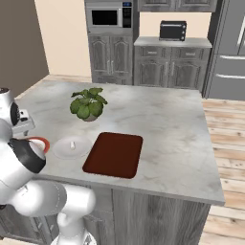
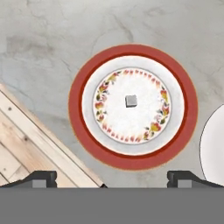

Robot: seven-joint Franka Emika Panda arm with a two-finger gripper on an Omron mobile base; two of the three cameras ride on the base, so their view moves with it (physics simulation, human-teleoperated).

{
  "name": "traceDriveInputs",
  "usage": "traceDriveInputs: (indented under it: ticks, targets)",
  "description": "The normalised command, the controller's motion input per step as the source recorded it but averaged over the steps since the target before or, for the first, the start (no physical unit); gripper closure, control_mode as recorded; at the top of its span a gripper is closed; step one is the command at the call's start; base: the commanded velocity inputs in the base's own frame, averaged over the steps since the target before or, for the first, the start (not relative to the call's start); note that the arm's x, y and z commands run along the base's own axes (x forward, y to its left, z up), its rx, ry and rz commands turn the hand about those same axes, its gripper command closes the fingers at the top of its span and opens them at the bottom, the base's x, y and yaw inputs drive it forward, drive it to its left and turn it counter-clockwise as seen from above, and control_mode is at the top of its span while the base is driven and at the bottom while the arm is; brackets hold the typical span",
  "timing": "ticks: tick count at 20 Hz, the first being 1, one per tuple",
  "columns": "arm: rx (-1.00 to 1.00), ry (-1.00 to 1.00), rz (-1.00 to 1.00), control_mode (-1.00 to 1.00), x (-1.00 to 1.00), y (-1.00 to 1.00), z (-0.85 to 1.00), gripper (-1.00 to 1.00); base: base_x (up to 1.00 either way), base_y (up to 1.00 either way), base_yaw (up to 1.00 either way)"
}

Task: Move the dessert items from the plates to the tray.

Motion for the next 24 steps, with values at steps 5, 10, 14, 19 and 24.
traceDriveInputs:
  ticks: [5,10,14,19,24]
  targets:
    - [0.0,0.03,0.0,-1.0,0.16,0.0,-0.14,-1.0,0.0,0.0,0.0]
    - [0.0,0.0,0.0,-1.0,0.22,0.0,-0.21,-1.0,0.0,0.0,0.0]
    - [0.0,0.0,0.0,-1.0,0.19,0.07,-0.32,-1.0,0.0,0.0,0.0]
    - [0.0,0.0,0.0,-1.0,0.17,0.13,-0.31,-1.0,0.0,0.0,0.0]
    - [0.0,0.0,0.0,-1.0,0.11,0.12,-0.25,-1.0,0.0,0.0,0.0]
